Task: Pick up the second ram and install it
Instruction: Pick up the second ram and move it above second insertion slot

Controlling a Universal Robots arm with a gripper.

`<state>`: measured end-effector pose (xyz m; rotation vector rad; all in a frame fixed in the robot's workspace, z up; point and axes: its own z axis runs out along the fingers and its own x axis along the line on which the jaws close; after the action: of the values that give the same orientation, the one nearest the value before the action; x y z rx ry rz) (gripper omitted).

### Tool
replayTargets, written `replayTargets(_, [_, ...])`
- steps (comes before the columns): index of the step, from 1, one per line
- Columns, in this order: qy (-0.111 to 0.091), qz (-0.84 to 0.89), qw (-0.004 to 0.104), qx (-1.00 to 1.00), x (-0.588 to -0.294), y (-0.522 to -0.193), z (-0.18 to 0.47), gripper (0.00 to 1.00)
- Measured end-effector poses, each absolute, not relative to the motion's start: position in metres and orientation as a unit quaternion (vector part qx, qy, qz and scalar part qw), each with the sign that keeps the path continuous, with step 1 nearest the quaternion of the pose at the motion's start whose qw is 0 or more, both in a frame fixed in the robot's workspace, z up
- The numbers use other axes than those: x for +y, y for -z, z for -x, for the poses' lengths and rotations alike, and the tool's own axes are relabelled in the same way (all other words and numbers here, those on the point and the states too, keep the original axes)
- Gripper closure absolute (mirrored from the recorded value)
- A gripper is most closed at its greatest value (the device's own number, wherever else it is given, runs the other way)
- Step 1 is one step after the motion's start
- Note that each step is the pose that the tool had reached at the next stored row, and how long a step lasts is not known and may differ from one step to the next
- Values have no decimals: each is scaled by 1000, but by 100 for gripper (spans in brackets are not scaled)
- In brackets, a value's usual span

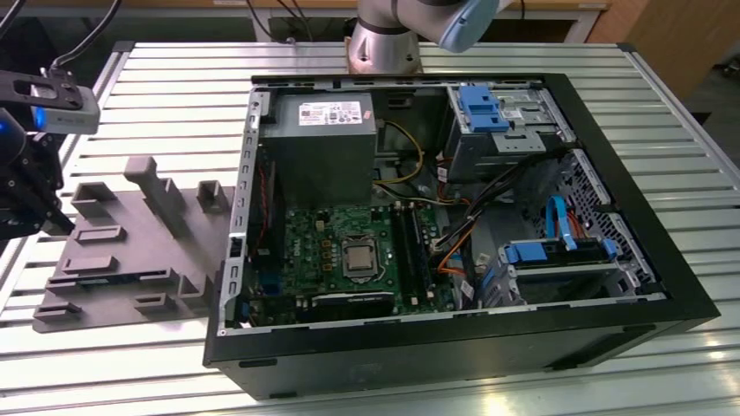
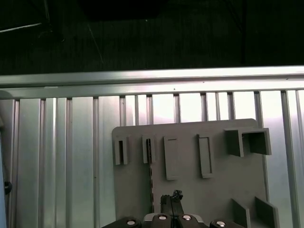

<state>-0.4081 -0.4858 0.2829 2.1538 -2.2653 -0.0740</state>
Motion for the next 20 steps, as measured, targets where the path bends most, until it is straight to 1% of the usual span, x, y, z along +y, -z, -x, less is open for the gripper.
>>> replayTargets(20, [24, -689, 8, -724, -486, -269, 408, 89])
